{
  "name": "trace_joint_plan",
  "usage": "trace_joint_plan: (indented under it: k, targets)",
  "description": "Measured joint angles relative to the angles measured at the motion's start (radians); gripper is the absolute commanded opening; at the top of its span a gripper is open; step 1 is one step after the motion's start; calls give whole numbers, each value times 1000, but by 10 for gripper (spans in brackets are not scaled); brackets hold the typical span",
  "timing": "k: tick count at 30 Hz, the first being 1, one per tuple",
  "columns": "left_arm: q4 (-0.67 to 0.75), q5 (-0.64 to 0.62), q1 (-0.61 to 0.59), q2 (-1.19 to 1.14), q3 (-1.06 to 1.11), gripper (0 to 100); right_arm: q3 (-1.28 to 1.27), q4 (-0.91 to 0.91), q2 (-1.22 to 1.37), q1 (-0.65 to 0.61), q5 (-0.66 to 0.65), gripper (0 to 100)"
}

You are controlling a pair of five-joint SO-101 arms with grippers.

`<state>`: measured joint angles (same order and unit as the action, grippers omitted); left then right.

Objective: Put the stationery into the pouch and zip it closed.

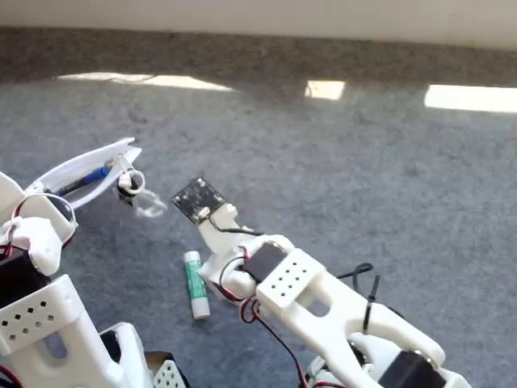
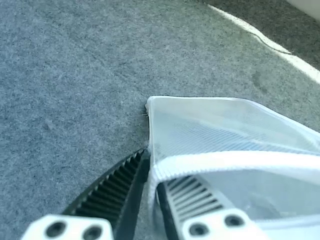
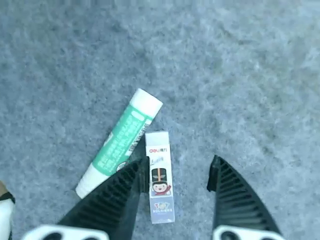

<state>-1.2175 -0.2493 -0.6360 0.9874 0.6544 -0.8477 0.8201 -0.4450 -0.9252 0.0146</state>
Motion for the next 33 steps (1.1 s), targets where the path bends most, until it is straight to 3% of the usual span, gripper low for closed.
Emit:
trace_joint_plan:
  k: [18, 25, 33]
  targets:
    - [0, 0, 0, 0, 0, 9, 133, -2, 336, -41, 0, 183]
    - [0, 0, 0, 0, 0, 9, 219, -2, 459, 2, 0, 0]
    - [0, 0, 0, 0, 0, 9, 253, 32, 480, 25, 0, 5]
